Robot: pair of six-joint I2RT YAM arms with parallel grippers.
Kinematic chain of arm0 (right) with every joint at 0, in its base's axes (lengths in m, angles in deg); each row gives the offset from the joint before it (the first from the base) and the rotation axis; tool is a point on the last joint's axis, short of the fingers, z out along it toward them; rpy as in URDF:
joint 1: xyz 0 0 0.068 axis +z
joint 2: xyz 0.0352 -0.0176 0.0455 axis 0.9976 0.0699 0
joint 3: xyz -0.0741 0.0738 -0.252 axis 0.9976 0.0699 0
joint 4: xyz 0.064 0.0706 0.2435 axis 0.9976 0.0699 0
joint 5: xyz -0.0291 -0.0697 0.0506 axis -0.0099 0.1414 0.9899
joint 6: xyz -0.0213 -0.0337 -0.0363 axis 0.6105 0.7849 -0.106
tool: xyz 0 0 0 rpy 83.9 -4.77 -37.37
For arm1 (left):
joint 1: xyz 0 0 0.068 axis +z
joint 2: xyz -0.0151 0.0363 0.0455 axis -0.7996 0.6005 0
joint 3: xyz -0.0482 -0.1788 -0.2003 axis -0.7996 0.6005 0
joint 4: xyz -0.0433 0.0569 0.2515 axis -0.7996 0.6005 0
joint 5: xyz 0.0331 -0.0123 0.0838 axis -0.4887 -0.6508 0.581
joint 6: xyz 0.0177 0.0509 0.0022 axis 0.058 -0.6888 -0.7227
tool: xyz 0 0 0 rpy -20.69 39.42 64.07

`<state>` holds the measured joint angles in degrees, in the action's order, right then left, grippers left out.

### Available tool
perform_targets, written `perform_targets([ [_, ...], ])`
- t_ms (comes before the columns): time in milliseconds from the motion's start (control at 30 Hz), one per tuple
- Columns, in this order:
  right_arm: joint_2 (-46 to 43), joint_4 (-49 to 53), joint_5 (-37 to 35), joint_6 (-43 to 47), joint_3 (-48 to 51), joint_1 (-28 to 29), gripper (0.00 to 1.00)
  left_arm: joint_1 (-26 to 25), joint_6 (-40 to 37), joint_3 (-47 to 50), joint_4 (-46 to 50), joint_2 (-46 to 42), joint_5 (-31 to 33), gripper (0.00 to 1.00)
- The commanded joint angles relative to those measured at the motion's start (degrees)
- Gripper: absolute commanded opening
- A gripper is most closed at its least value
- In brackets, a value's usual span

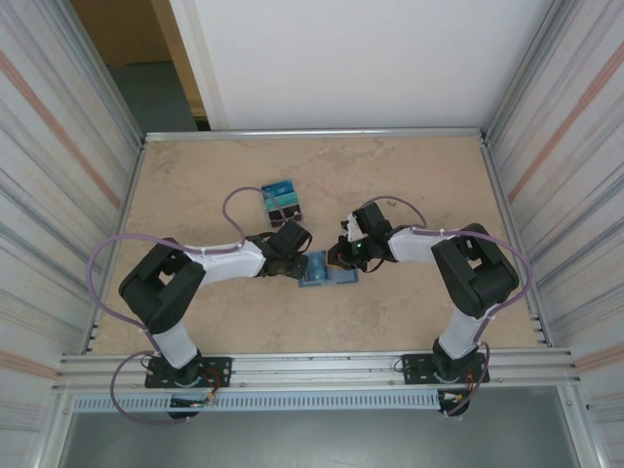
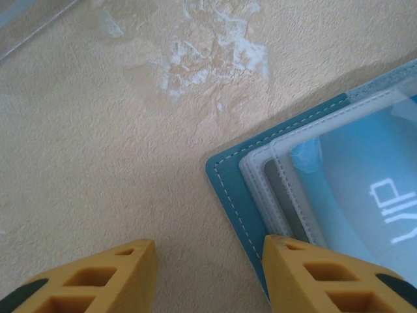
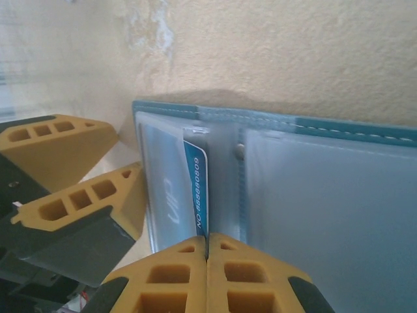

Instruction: Take the credit cards out of the card holder

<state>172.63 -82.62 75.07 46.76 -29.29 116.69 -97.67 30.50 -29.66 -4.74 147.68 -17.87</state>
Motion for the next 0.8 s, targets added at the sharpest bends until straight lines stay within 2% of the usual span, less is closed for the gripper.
perform_targets([
  [0,-0.99,3.45,-2.47,2.44,-0.79,-0.42,0.0,0.51,-0.8,0.22,0.07,2.03,0.87,0.48],
  [433,-1.12,8.81,-5.39,5.17,-3.18,-1.19,0.0,0.67,-2.29,0.4,-0.33,0.41,1.55,0.51],
  [600,-1.47,9.47,-6.12,5.25,-3.45,-1.08,0.0,0.45,-3.26,0.22,-0.5,-2.39,1.2,0.61],
  [767,-1.67,9.66,-6.43,5.34,-3.46,-0.99,0.0,-0.96,-4.6,-0.87,-0.65,-4.28,0.89,0.79],
])
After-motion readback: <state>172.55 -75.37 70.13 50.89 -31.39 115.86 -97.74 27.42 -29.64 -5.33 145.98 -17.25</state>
